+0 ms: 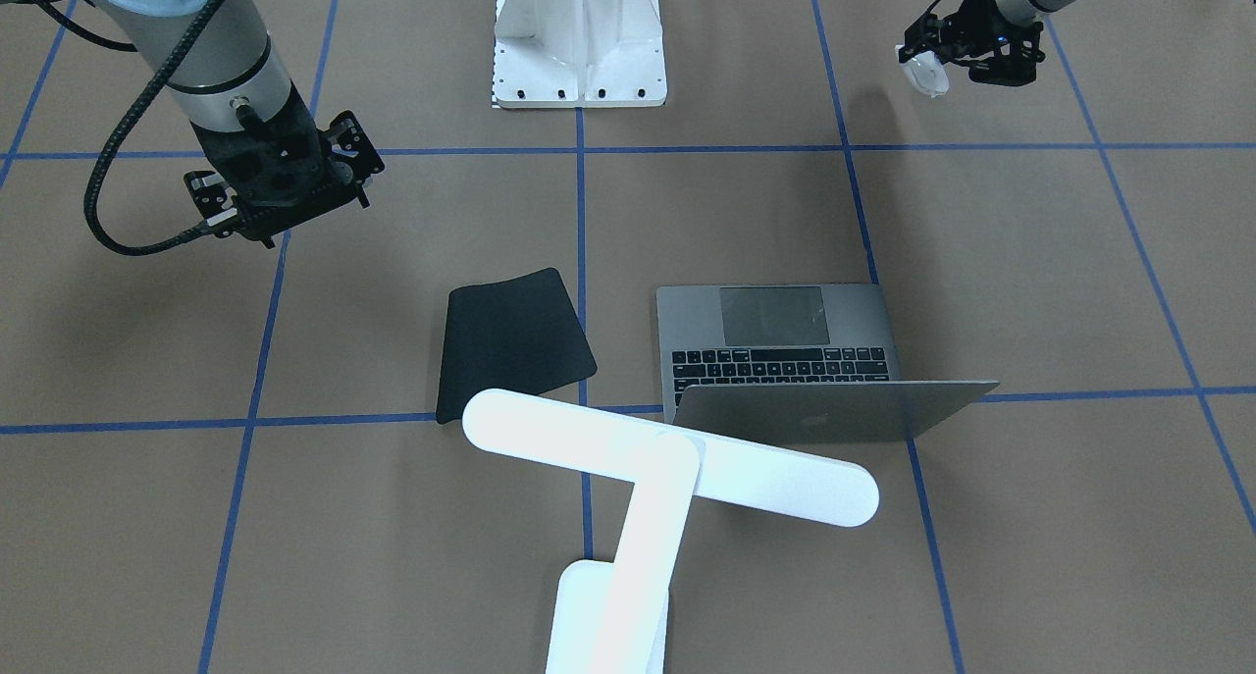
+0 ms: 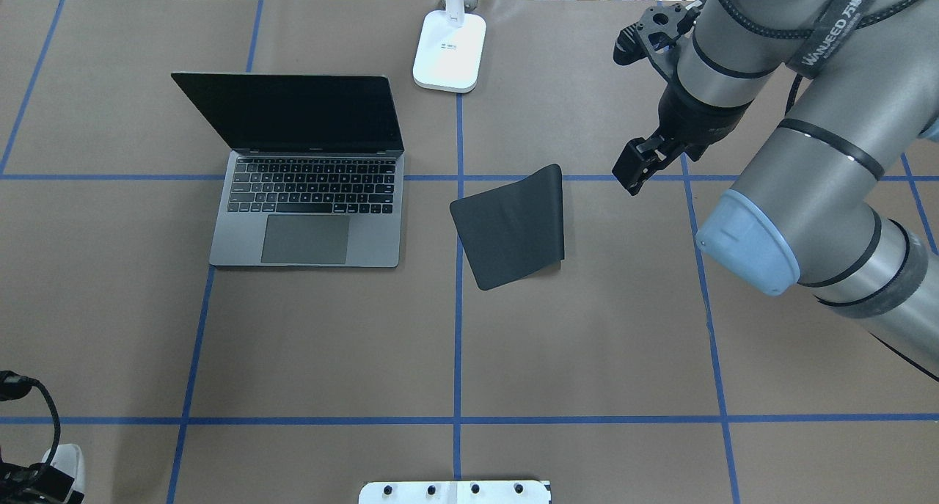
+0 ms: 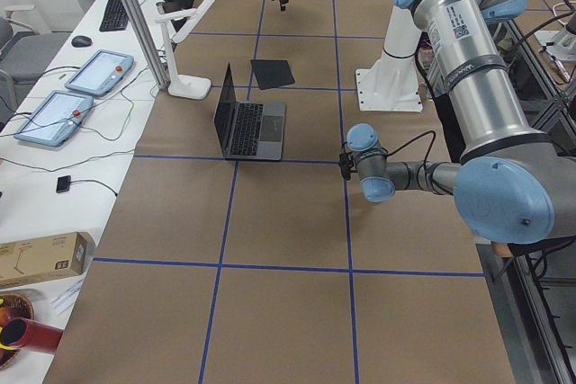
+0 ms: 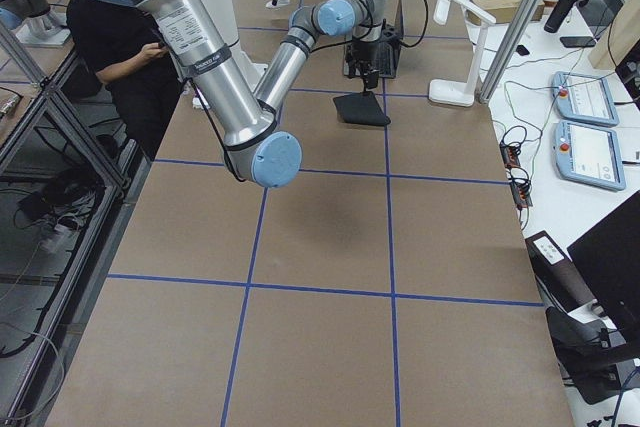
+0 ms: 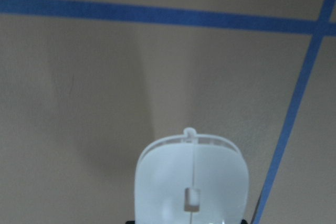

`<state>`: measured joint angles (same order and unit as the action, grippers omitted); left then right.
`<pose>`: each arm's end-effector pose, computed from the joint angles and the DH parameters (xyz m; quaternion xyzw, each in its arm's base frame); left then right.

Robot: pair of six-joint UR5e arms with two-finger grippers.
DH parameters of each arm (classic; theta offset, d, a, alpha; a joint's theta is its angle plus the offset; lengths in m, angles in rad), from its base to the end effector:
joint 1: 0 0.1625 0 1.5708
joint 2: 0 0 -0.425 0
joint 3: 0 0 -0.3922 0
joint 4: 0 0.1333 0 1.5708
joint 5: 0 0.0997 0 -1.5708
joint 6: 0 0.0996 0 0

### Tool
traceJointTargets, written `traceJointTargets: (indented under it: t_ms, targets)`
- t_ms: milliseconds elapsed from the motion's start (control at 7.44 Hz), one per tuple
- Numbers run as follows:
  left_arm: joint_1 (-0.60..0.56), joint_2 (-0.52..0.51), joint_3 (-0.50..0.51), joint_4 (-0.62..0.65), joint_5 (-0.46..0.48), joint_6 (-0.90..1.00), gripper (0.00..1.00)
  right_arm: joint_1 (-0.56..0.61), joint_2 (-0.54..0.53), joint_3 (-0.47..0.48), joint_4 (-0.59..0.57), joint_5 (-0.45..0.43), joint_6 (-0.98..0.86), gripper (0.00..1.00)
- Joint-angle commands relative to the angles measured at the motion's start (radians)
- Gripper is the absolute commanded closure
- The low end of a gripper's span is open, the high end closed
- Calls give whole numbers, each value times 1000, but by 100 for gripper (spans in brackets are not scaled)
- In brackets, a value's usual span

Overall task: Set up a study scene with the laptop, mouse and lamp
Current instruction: 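Carry the white mouse with the left gripper past the laptop while the right arm withdraws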

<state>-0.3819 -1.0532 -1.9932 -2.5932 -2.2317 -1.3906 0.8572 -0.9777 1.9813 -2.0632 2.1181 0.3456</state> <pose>0.2541 -0.1798 0.5365 -0.1615 0.4869 0.0592 0.8564 -0.3160 -0.4894 0.2095 0.0780 -0.3486 -0.2376 0.9033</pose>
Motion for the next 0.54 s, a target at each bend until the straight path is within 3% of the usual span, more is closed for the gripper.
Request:
traceJointTargets:
  t_ms: [0, 134, 403]
  targets:
    - [-73, -112, -2, 101, 0, 73, 40, 8, -2, -1, 0, 2, 0, 0]
    - [-110, -204, -4, 217, -6, 105, 40, 14, -2, -1, 0, 5, 0, 0]
    - [-233, -325, -22, 387, -112, 197, 40, 17, -10, -1, 0, 6, 0, 0]
